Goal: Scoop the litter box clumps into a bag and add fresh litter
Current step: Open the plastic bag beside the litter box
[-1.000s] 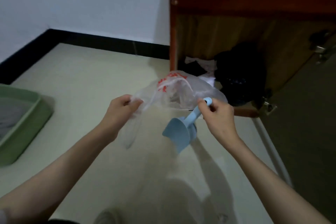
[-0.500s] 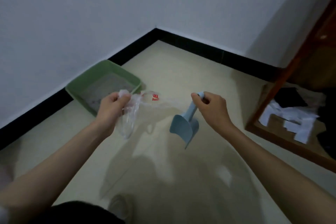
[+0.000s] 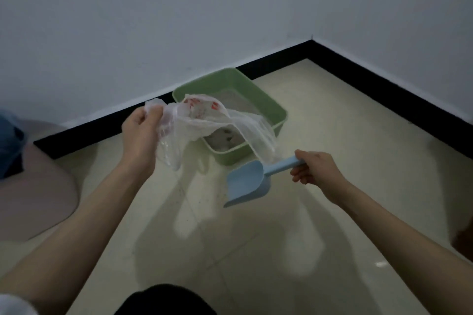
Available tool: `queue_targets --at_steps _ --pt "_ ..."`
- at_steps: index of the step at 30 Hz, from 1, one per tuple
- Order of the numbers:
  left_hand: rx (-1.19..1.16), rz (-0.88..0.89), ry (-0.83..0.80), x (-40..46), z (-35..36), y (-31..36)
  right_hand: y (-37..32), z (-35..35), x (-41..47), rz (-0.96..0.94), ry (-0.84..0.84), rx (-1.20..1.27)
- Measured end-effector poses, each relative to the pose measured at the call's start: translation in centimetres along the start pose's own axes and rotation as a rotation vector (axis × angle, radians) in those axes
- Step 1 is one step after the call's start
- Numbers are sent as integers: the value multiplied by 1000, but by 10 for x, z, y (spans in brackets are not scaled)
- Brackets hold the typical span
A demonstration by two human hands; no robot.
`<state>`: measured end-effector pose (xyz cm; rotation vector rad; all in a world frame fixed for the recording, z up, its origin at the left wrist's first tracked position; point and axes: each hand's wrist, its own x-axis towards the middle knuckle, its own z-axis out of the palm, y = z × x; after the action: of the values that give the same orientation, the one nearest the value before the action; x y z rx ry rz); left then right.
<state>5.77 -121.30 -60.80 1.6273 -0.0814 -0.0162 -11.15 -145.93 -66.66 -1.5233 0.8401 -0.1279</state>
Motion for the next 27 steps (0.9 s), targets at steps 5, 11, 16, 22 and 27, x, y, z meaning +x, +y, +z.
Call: queue_targets --at_steps 5,11,16,22,27 --pt "-204 -78 92 59 -60 -26 -14 94 31 95 -44 -32" --pt "-285 -266 223 105 -123 -72 -33 198 62 189 -61 -47" --pt "-361 -387 293 127 -145 -101 -52 246 86 295 -201 -91" --pt "-359 -494 254 119 -135 -155 -28 275 106 411 -154 107" --pt "-235 -618 218 100 -152 -193 16 300 129 535 -155 251"
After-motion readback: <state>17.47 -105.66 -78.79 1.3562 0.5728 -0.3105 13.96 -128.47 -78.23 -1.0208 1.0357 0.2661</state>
